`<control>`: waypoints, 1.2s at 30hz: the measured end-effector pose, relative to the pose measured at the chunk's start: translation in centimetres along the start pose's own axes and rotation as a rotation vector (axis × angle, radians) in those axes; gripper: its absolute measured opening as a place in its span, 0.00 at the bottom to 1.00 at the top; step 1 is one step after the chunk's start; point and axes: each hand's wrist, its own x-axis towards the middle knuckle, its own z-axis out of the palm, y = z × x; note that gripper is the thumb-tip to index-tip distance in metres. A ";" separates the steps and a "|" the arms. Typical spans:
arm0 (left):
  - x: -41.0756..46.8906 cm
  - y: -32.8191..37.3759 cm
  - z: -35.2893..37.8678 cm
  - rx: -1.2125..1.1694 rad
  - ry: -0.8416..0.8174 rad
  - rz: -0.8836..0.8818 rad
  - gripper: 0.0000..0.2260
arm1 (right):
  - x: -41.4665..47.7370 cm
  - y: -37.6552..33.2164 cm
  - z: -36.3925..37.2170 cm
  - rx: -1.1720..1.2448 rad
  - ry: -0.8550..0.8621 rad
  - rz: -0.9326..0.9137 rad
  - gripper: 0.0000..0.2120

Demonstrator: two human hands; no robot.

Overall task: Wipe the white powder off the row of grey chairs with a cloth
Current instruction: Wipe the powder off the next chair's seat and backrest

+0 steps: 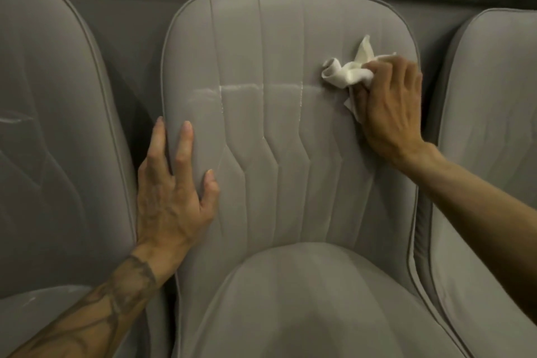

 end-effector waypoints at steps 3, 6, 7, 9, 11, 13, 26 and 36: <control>-0.1 0.0 0.1 -0.002 0.004 0.002 0.33 | -4.8 -0.5 0.6 0.014 -0.054 -0.064 0.12; -0.1 0.1 0.0 -0.004 0.000 -0.006 0.33 | -9.3 -0.1 0.4 0.000 -0.213 -0.268 0.12; -0.1 0.1 -0.1 -0.005 0.001 -0.004 0.33 | -9.7 0.1 0.1 -0.016 -0.258 -0.309 0.13; -0.1 0.2 -0.1 -0.002 0.005 -0.002 0.33 | -8.3 0.5 -0.3 -0.031 -0.268 -0.314 0.15; -0.1 0.3 0.0 0.001 0.001 -0.006 0.33 | -5.5 0.3 -0.3 -0.039 -0.179 -0.206 0.14; -0.1 0.3 0.0 0.006 -0.001 -0.007 0.33 | -3.8 -0.1 -0.3 -0.027 -0.084 -0.067 0.13; 0.0 0.5 0.1 0.019 -0.001 -0.013 0.34 | -13.5 -0.6 1.3 -0.025 -0.255 -0.260 0.12; -0.1 0.4 0.2 0.017 0.001 -0.013 0.34 | -14.5 -3.0 2.5 0.057 -0.224 -0.215 0.13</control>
